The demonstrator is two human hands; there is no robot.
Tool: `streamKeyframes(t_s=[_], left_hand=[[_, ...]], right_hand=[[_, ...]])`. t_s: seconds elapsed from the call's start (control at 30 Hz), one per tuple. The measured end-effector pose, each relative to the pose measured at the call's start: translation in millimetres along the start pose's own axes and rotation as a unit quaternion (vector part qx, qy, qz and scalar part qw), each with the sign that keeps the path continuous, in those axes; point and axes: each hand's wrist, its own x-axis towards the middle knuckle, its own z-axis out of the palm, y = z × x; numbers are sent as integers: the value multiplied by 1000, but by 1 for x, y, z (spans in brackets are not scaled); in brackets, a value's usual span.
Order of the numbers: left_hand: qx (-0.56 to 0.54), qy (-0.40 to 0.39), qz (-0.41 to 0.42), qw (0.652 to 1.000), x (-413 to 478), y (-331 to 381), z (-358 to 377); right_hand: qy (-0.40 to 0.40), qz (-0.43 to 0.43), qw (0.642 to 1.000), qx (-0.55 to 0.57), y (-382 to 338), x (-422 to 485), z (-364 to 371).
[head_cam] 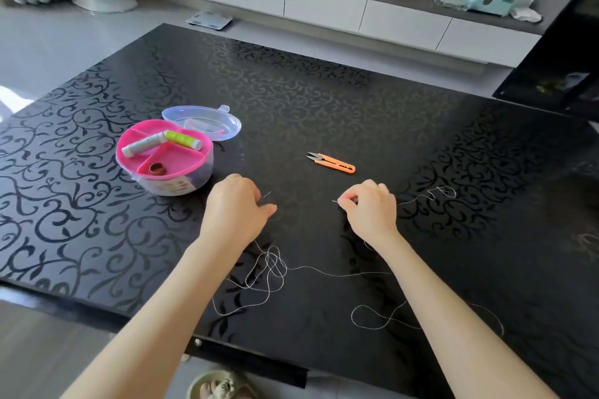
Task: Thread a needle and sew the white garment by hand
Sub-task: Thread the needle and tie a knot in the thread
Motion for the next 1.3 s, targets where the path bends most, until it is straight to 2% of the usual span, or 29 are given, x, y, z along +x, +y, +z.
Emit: streamKeyframes(t_s=[0.07, 0.17, 0.33, 0.4, 0.5, 0.57, 0.67, 0.77, 0.83, 0.93, 1.07, 1.3], left_hand=[[17, 29, 15, 999, 2, -2, -3], [-36, 96, 39, 994, -3, -5, -10], [-72, 115, 69, 988, -13, -10, -13], [-121, 112, 89, 982, -19, -7, -17], [-195, 49, 104, 974, -27, 3, -21], [-206, 30, 106, 972, -30, 6, -21], [-200, 30, 89, 975, -31, 5, -17], [-216, 26, 63, 974, -35, 0, -14], [-251, 25, 35, 967, -40, -6, -15], [-286, 15, 0, 958, -49, -17, -18], [-236, 27, 8, 971, -57, -29, -21], [-164, 17, 30, 986, -65, -37, -14]], right_hand=[[-25, 12, 993, 112, -3, -5, -9], [-79, 5, 944, 321, -18, -27, -31], [-168, -16, 880, 444, -40, -50, -48], [-191, -27, 869, 455, -48, -54, -48], [-215, -54, 866, 447, -59, -58, -48], [-215, -72, 871, 436, -62, -58, -46], [-202, -86, 866, 450, -66, -58, -42], [-216, -94, 840, 488, -71, -62, -38], [-223, -134, 831, 492, -72, -65, -33], [-179, -215, 853, 440, -75, -70, -26], [-127, -257, 861, 420, -81, -76, -17], [-137, -271, 860, 411, -81, -79, -1]])
